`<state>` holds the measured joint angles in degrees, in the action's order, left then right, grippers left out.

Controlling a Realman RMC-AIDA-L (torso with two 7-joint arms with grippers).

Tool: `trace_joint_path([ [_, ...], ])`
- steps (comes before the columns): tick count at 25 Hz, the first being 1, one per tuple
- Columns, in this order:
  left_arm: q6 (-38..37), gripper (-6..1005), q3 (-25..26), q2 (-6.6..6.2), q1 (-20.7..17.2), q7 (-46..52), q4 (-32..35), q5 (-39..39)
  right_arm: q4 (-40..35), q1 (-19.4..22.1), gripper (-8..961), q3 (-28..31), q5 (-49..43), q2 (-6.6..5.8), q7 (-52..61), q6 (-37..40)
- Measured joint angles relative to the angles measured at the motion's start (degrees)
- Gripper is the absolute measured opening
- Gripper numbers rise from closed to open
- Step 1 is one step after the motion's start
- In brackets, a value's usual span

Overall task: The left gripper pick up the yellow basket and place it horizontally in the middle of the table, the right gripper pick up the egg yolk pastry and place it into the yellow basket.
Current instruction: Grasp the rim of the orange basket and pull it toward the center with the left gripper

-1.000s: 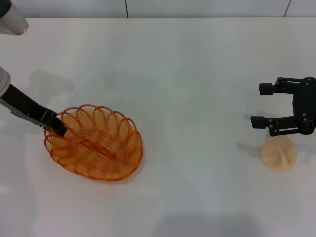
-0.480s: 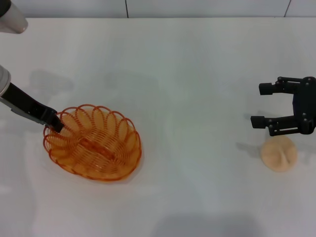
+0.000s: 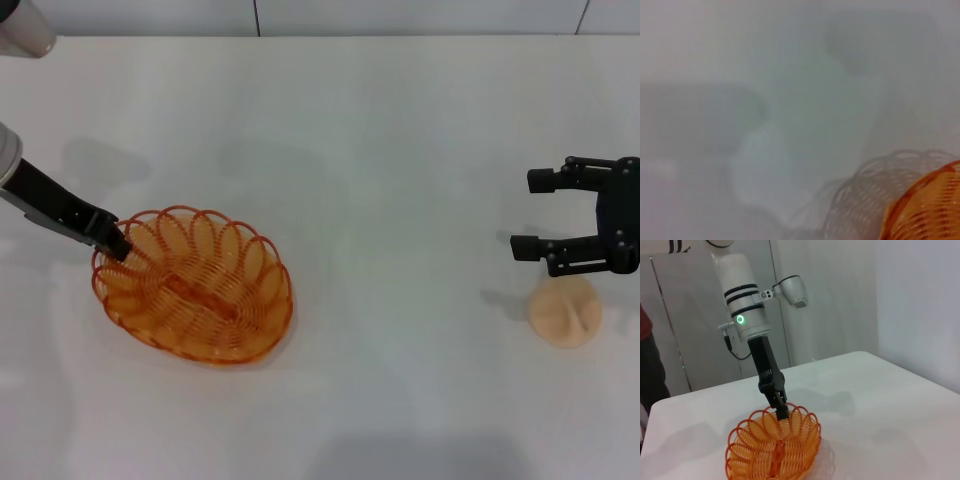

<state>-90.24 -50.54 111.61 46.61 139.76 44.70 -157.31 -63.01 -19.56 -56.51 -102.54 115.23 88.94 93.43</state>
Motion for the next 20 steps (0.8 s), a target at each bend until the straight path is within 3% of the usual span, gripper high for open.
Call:
trace_joint_path([
  [8, -0.7, 77, 0.5, -0.66, 0.5, 1.4, 0.3, 5.3, 0.0, 0.0, 870, 0.0, 0.1, 0.00, 0.0, 0.0],
  [20, -1.3, 74, 4.6, -0.41, 1.5, 6.9, 0.3, 10.1, 0.1, 0.0, 870, 0.2, 0.1, 0.00, 0.0, -0.2],
])
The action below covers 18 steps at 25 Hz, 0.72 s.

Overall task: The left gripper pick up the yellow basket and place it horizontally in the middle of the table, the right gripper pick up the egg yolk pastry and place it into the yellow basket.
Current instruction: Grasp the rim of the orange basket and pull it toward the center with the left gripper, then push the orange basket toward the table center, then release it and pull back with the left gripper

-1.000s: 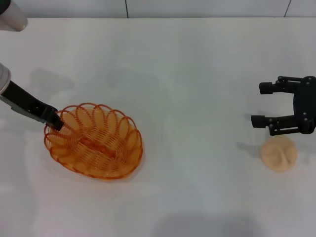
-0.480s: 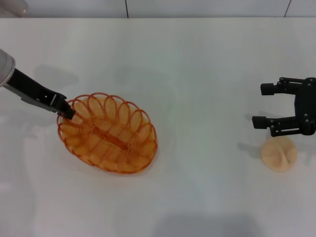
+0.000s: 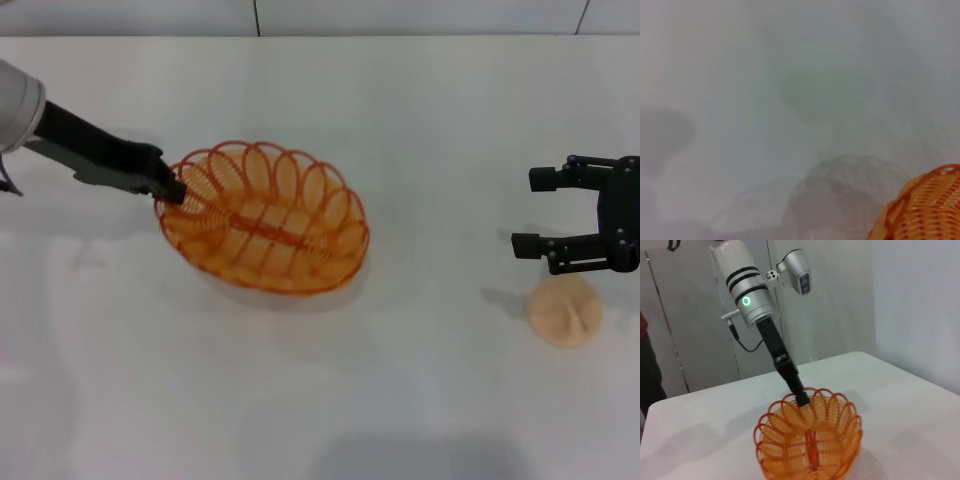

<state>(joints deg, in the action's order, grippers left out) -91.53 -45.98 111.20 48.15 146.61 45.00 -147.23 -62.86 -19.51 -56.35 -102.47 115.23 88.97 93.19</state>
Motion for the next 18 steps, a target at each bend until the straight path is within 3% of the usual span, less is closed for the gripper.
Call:
trace_joint_path([
  [12, 4.0, 74, 0.1, 0.05, -0.3, 7.8, 0.0, 1.6, -0.1, -0.2, 870, 0.0, 0.0, 0.00, 0.2, 0.2],
  [18, 7.9, 74, 0.1, 0.68, -0.5, 9.6, -0.5, 1.8, -0.1, -0.1, 870, 0.0, 0.0, 0.00, 0.2, 0.6],
])
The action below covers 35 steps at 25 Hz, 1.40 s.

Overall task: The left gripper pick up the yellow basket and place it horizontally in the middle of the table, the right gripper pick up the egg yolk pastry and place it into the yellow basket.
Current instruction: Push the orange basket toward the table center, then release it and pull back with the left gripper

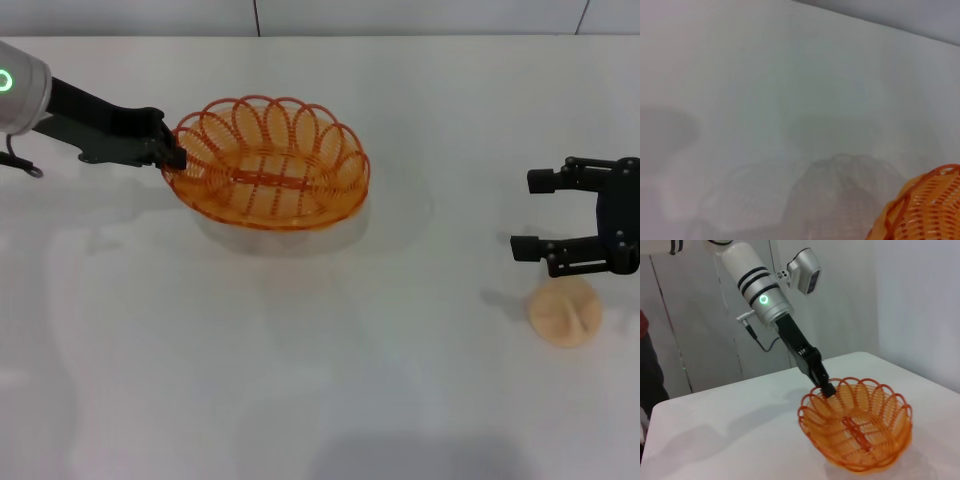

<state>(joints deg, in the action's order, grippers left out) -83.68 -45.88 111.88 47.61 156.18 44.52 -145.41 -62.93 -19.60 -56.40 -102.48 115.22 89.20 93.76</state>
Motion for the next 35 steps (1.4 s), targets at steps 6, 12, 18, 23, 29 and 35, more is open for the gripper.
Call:
trace_joint_path([
  [6, 2.1, 73, -0.1, 1.57, 0.9, -0.3, -2.4, 0.5, 0.1, -0.3, 870, -0.1, 0.0, 0.00, 0.0, 0.2],
  [12, 3.6, 75, -0.6, 2.68, 2.1, -0.8, -5.0, 1.6, 0.1, -0.5, 870, -0.2, 0.0, 0.00, 0.0, 0.3],
  [18, 4.6, 87, -0.7, 3.03, 2.2, -1.0, -6.5, 1.6, 0.1, -0.6, 870, -0.4, 0.0, 0.00, 0.0, 0.3],
  [23, 6.2, 97, -0.6, 3.14, 2.4, -0.9, -8.3, 1.6, 0.1, -0.6, 870, -0.4, 0.0, 0.00, 0.0, 0.3],
  [29, 8.0, 109, -0.7, 3.16, 2.8, -1.1, -10.0, 1.6, 0.3, -0.6, 870, -0.5, 0.0, 0.00, -0.1, 0.3],
  [35, 8.5, 121, -0.7, 3.17, 3.1, -1.4, -11.3, 1.5, 0.4, -0.6, 870, -0.6, 0.0, 0.00, -0.1, 0.3],
])
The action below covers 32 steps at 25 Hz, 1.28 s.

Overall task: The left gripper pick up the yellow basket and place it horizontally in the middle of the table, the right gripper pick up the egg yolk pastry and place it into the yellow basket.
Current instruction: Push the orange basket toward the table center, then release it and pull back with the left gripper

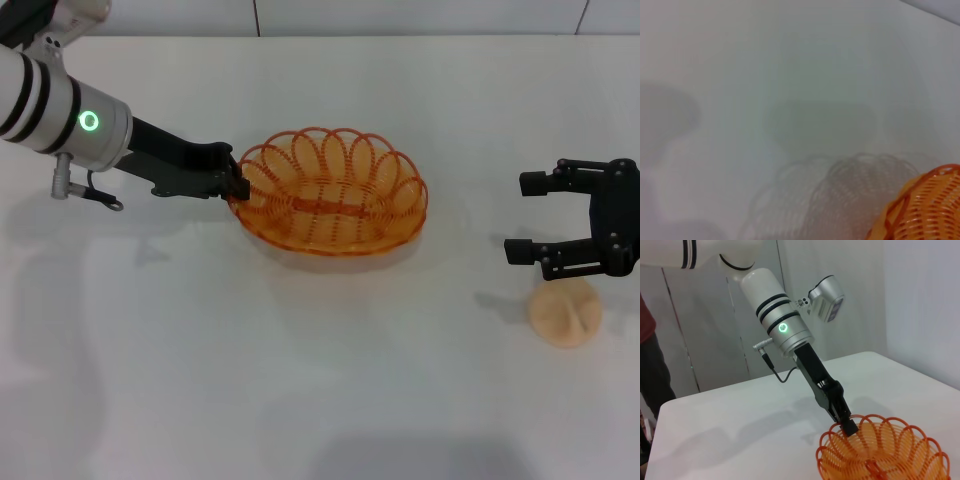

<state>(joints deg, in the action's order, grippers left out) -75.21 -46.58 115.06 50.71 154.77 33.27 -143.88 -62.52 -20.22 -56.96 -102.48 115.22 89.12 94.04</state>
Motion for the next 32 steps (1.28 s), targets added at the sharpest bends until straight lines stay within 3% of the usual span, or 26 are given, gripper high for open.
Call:
trace_joint_path([
  [32, -0.3, 184, 0.1, 0.67, -0.4, -0.5, -0.1, 0.1, 0.1, 0.0, 870, -0.1, 0.0, 0.00, 0.0, 0.2],
])
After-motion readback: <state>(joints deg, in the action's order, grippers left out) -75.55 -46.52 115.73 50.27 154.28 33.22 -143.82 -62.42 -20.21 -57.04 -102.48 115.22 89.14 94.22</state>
